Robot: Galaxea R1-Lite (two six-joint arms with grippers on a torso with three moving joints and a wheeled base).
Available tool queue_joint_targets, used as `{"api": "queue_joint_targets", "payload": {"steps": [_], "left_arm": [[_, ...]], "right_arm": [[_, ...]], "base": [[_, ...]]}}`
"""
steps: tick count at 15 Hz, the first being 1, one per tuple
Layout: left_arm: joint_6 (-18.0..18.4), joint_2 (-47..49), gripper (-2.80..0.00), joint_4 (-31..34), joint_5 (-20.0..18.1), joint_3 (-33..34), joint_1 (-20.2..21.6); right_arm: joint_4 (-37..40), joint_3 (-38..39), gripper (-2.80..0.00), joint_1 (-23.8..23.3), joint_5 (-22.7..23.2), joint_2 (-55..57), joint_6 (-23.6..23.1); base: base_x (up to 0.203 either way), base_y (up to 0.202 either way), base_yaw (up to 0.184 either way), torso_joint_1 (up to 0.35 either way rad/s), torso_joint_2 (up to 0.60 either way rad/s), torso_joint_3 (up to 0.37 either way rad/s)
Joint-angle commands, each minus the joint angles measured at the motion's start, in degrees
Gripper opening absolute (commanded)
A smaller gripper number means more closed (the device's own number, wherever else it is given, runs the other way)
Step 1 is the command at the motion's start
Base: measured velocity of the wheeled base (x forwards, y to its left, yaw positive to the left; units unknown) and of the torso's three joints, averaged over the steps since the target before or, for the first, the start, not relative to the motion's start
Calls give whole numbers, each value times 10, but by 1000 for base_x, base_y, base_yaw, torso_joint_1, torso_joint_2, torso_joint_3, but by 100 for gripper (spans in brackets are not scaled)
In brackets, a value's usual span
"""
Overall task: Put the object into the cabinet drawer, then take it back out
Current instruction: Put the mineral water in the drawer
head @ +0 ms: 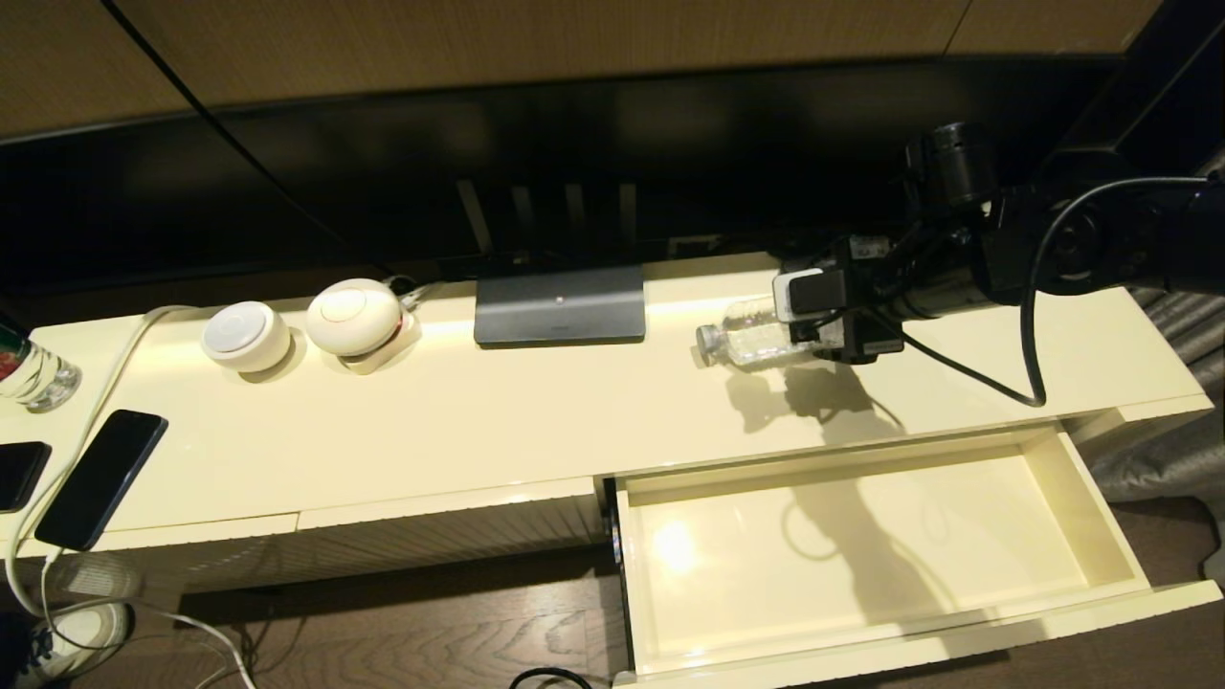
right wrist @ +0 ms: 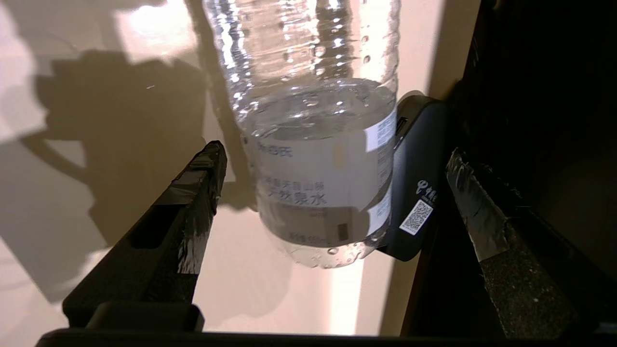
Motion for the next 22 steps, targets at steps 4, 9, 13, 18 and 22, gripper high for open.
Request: {"api": "queue_joint_targets", "payload": {"steps": [4, 9, 13, 18, 22], "left_arm": [[0, 1, -280, 0, 0, 2, 0], [0, 1, -280, 0, 0, 2, 0], [0, 1, -280, 0, 0, 2, 0], [0, 1, -280, 0, 0, 2, 0], [0, 1, -280, 0, 0, 2, 0]], "right_arm": [[15, -67, 0, 8, -12, 63, -1], [-1, -72, 0, 12, -21, 82, 10], [-10, -72, -280, 11, -25, 81, 11], [-10, -72, -280, 12, -44, 80, 21], [-9, -72, -280, 12, -44, 72, 21]], "base": [[0, 0, 0, 0, 0, 0], [0, 0, 0, 0, 0, 0], [0, 0, 0, 0, 0, 0], [0, 0, 0, 0, 0, 0], [0, 0, 0, 0, 0, 0]]}}
